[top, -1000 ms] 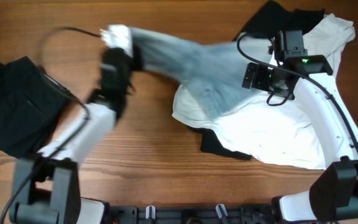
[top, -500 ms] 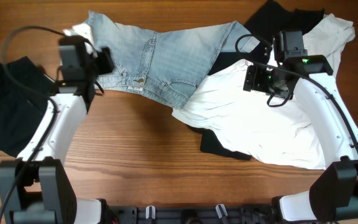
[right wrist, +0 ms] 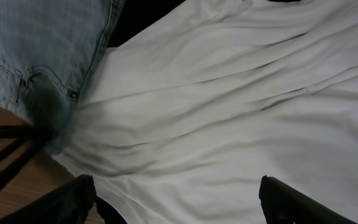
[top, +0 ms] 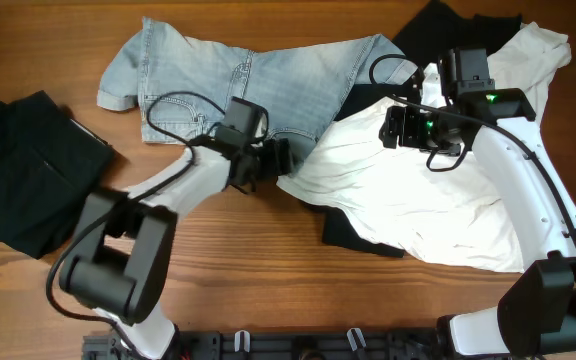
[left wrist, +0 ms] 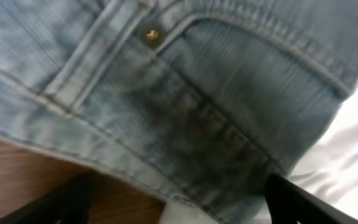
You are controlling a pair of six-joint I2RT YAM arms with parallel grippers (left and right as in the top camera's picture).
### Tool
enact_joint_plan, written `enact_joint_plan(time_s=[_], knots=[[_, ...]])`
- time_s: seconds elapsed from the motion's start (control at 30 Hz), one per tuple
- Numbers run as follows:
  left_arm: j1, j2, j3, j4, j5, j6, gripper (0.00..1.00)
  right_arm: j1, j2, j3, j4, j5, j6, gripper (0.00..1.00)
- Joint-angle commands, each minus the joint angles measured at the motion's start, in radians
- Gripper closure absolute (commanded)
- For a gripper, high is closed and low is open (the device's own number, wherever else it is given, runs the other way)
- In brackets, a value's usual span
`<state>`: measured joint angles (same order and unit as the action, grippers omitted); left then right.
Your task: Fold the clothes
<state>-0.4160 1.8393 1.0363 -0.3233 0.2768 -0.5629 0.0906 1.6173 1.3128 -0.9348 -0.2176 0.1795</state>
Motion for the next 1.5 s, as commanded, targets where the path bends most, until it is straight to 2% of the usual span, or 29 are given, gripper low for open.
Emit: enact_joint_plan(time_s=[0.0,0.07,0.1,0.13,0.17,0.37,0.43,0.57,0.67,0.77,0.83,0.9,0.93,1.07,1.2,1.33,1.47], knots=[[-0.018,0.041,-0.006,0.04,0.011,-0.15,0.28,0.0,-0.003,-0.006,0.005,-0.019,-0.021,0.1],[-0.018,0.04,-0.006,0.084,0.011,-0.15,0.55,0.0,-0.003,-0.006,0.006,-0.019,-0.021,0.1],[-0.018,0.04,-0.006,0.097,0.011,-0.15,0.73,0.0,-0.003,-0.006,0.006,-0.019,-0.021,0.1],[-0.017,0.04,-0.005,0.102,0.011,-0.15,0.87,0.0,-0.003,-0.006,0.006,-0.019,-0.021,0.1],[-0.014,0.04,-0.005,0.099,0.011,-0.149,0.96,0.0,-0.003,-0.006,0.006,-0.015,-0.021,0.1],[0.07,-0.028,-0.005,-0.021,0.006,-0.1,0.96,0.0,-0.003,-0.006,0.006,0.037,-0.024,0.11],[0.14,-0.104,-0.005,-0.116,-0.016,-0.078,0.96,0.0,-0.003,-0.006,0.004,0.027,-0.054,0.13],[0.307,-0.249,-0.005,-0.357,-0.15,-0.068,0.96,0.005,0.014,-0.006,0.0,-0.053,-0.129,0.16],[0.434,-0.317,-0.006,-0.455,-0.163,-0.003,0.96,0.025,0.053,-0.01,0.01,-0.09,-0.158,0.19],[0.539,-0.349,-0.005,-0.527,-0.162,0.01,0.96,0.07,0.119,-0.01,0.031,-0.164,-0.187,0.22],[0.579,-0.349,-0.006,-0.546,-0.163,0.009,0.96,0.113,0.171,-0.01,0.061,-0.211,-0.206,0.3],[0.586,-0.349,-0.006,-0.542,-0.162,0.009,0.96,0.149,0.212,-0.01,0.08,-0.231,-0.206,0.47],[0.586,-0.349,-0.006,-0.539,-0.163,0.009,0.96,0.164,0.23,-0.01,0.085,-0.233,-0.204,0.51],[0.584,-0.349,-0.006,-0.529,-0.163,0.009,0.96,0.201,0.311,-0.01,0.082,-0.228,-0.18,0.51],[0.584,-0.349,-0.006,-0.531,-0.162,0.01,0.96,0.203,0.412,-0.011,0.083,-0.143,-0.158,0.52],[0.584,-0.349,-0.006,-0.534,-0.163,0.01,0.96,0.179,0.456,-0.011,0.067,0.158,-0.006,0.52],[0.584,-0.349,-0.006,-0.534,-0.163,0.01,0.96,0.062,0.453,-0.011,0.02,0.371,0.061,0.5]])
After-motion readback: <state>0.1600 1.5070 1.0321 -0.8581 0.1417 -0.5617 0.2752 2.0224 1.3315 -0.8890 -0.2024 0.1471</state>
